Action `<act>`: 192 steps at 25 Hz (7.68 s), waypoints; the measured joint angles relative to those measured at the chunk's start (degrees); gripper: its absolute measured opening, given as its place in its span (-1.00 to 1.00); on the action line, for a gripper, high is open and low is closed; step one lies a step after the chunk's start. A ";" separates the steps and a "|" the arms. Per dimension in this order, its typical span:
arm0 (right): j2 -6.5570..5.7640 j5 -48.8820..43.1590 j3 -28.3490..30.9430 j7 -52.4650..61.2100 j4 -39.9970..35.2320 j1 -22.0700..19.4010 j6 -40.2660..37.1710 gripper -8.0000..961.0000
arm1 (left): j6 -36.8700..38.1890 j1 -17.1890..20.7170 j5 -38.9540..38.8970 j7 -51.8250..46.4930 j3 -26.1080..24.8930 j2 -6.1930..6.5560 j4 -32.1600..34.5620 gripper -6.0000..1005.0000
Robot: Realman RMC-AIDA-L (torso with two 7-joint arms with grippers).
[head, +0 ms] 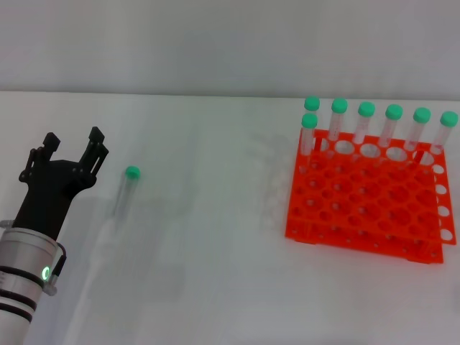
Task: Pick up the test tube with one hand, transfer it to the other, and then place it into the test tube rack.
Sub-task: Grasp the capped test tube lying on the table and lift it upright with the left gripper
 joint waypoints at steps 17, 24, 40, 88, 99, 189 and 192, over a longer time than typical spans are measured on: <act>0.05 -0.06 0.00 0.22 0.50 -0.18 0.36 0.79 | -0.01 0.59 0.00 -0.04 0.02 0.00 0.13 0.65; 0.07 -0.23 0.00 0.19 0.53 -0.18 0.51 0.79 | -0.05 0.66 0.00 -0.05 0.18 0.02 0.23 0.65; 0.06 -0.41 0.00 0.18 0.53 -0.27 0.92 0.80 | 0.96 1.06 -0.12 -0.09 0.08 -0.02 0.24 0.64; -0.10 -0.53 -0.55 -0.05 0.00 -0.35 3.33 0.79 | 20.74 -29.82 49.08 -90.24 11.44 7.86 -64.82 0.61; -0.20 -0.52 -0.46 -0.20 0.00 -0.42 3.02 0.79 | 22.19 -36.90 65.74 -97.92 11.51 10.11 -66.79 0.61; -0.10 -0.70 -0.70 -0.07 0.32 -1.60 1.27 0.79 | -8.15 -46.58 113.82 -126.05 11.43 7.77 -34.04 -0.15; -0.11 -0.70 -0.70 -0.10 0.32 -1.67 1.27 0.79 | -8.33 -46.58 113.82 -125.81 11.43 7.77 -34.03 -0.24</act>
